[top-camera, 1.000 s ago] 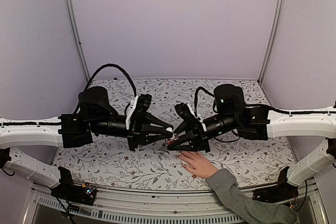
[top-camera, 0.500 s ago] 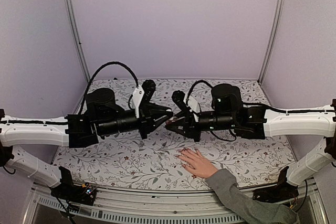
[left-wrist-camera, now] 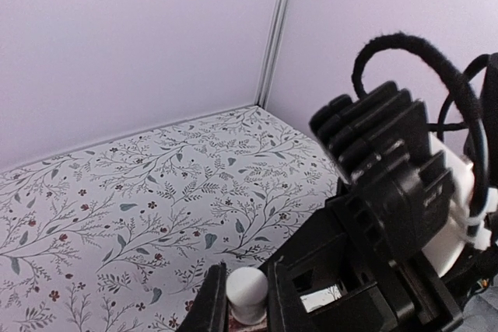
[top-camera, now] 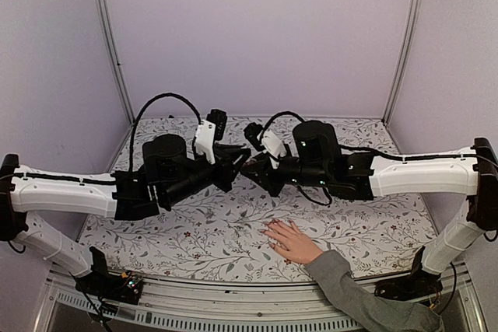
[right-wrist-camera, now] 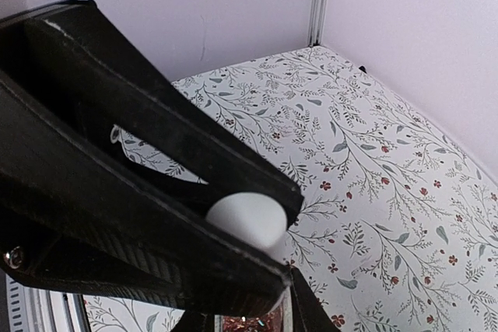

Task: Paint the nails
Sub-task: Unscrew the nail polish bottle.

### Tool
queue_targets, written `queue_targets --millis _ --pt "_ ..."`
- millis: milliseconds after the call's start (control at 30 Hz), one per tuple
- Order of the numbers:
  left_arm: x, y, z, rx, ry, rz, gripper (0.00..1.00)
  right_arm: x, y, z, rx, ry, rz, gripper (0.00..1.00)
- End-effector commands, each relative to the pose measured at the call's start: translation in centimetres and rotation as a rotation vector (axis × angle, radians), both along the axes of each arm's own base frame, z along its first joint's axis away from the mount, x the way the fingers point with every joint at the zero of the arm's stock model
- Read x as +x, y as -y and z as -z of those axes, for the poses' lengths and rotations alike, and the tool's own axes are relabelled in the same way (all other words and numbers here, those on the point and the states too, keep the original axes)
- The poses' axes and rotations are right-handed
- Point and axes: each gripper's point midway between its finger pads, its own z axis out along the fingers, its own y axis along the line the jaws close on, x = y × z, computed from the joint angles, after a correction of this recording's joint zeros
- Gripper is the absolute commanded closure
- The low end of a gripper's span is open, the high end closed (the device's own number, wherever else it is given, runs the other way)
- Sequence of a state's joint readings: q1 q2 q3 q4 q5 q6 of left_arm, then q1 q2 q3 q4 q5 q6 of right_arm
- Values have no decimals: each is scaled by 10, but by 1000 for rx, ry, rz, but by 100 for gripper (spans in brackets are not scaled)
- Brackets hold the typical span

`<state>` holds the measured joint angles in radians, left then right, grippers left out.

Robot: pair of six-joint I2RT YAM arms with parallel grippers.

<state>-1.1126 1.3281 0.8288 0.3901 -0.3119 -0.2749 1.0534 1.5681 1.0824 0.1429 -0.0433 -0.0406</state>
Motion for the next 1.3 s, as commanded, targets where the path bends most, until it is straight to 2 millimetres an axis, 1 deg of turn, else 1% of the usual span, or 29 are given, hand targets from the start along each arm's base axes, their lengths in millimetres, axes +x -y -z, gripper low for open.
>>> queue_targets --millis 0,200,300,367,433,567,667,733,833,967,1067,1133,1267 --pt "2 2 -8 -40 -1 -63 100 9 -11 -24 79 18 38 100" --pt "-3 0 -9 -14 8 -29 100 2 -9 -16 74 3 7 100" --pt "-6 -4 -13 -19 8 -2 94 -4 -8 -13 75 -6 -19 100" --pt "-9 -7 -16 -25 10 28 87 -10 -6 -13 80 -13 -45 100" --pt "-11 -12 -20 -25 21 47 74 -19 -6 -12 87 -23 -87 100" --pt "-34 -17 -32 -42 70 197 53 -40 -5 -15 108 -30 -194 100" --pt "-50 -26 -42 -63 110 300 44 -57 -4 -18 123 -23 -283 100" --pt "-60 -32 -47 -71 134 367 42 -72 -2 -23 136 -17 -362 100" --pt "-79 -37 -50 -59 161 494 42 -97 3 -31 159 -9 -493 100" --pt "-107 -34 -48 -14 202 666 43 -131 10 -40 191 -17 -684 100" --pt "-123 -31 -47 -10 228 768 45 -149 14 -43 203 -38 -788 100" --pt "-131 -27 -46 -11 232 825 46 -159 16 -44 205 -56 -857 100" --pt "-145 -16 -46 -11 237 921 48 -167 17 -41 194 -90 -917 100"
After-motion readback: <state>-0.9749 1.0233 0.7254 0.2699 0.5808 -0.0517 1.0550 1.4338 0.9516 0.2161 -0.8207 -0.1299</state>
